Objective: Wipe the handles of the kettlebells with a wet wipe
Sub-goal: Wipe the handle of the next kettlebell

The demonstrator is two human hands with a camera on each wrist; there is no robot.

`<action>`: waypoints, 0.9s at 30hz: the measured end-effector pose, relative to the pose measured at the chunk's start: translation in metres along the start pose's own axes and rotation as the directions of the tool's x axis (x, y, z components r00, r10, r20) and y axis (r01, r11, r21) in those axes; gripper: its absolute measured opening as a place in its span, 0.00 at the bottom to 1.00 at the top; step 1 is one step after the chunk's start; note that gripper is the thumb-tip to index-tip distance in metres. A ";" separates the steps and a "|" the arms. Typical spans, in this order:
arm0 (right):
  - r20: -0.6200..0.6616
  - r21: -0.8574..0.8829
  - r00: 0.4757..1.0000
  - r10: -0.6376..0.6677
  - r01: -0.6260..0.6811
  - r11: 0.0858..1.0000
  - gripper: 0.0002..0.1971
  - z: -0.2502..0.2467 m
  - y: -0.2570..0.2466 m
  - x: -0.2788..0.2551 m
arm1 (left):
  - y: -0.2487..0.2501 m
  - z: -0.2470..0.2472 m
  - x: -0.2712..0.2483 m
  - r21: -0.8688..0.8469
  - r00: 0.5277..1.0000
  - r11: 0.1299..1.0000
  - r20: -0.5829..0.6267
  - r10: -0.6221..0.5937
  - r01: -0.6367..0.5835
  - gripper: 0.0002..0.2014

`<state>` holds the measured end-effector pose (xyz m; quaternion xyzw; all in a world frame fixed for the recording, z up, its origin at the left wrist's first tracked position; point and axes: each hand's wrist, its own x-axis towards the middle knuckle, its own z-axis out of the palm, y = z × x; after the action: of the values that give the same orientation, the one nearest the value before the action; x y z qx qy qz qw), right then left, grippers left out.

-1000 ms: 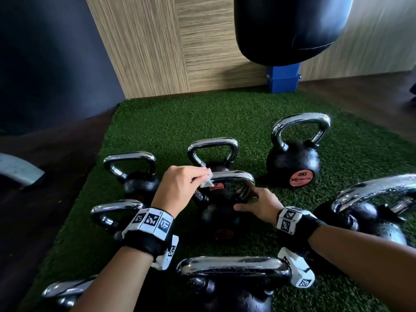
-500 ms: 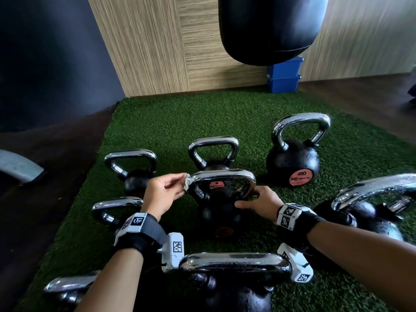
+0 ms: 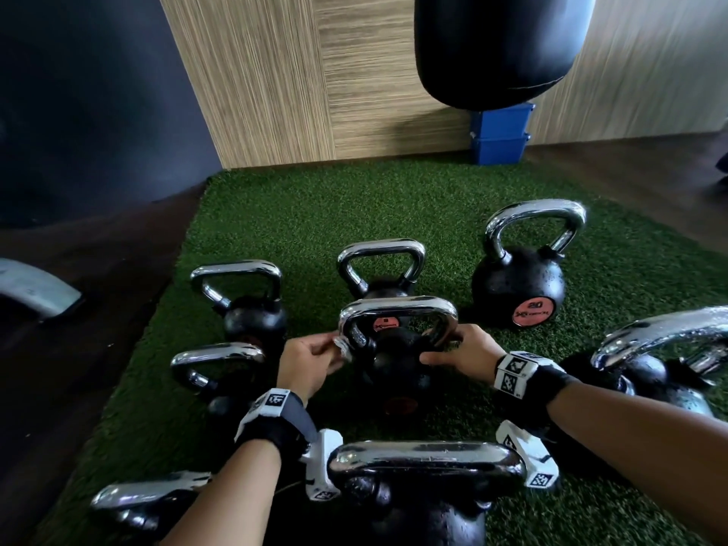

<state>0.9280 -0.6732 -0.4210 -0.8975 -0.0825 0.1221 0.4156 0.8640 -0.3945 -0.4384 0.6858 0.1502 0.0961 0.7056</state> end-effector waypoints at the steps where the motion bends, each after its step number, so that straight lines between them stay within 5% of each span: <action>1: 0.004 0.002 1.000 -0.008 0.008 1.000 0.24 0.000 -0.001 0.000 | -0.002 0.002 -0.002 0.012 1.000 1.000 0.000 -0.016 0.016 0.10; 6: 0.031 0.045 0.999 -0.024 0.023 0.999 0.22 0.000 -0.011 -0.003 | 0.001 0.003 -0.014 0.023 0.999 0.999 0.023 -0.044 0.044 0.10; 8: 0.036 0.019 0.999 0.002 -0.002 1.000 0.24 -0.003 -0.016 -0.004 | 0.003 0.004 -0.018 0.012 1.000 0.999 0.006 -0.030 0.030 0.02; 14: -0.003 -0.213 1.000 0.016 -0.016 0.977 0.14 -0.014 -0.016 -0.019 | 0.010 0.010 -0.003 0.197 0.996 0.977 -0.019 0.087 -0.082 0.03; 20: 0.093 -0.341 0.981 -0.168 0.190 0.921 0.04 -0.008 -0.021 -0.046 | 0.034 0.038 0.039 0.560 0.987 0.813 0.093 0.131 -0.161 0.13; 24: 0.199 -0.417 0.957 -0.211 0.277 0.866 0.08 0.010 -0.032 -0.049 | 0.053 0.068 0.049 0.683 0.975 0.696 0.175 0.138 -0.221 0.12; 26: 0.202 -0.398 0.964 -0.171 0.240 0.885 0.07 0.011 -0.036 -0.041 | 0.057 0.074 0.054 0.706 0.982 0.683 0.164 0.099 -0.187 0.14; 27: 0.188 -0.352 0.969 -0.160 0.218 0.910 0.07 0.009 -0.037 -0.034 | 0.058 0.074 0.056 0.657 0.988 0.743 0.150 0.038 -0.128 0.15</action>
<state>0.8908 -0.6515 -0.3926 -0.9351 -0.2228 0.1328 0.2414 0.9464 -0.4423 -0.3844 0.9025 0.0989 0.0242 0.4185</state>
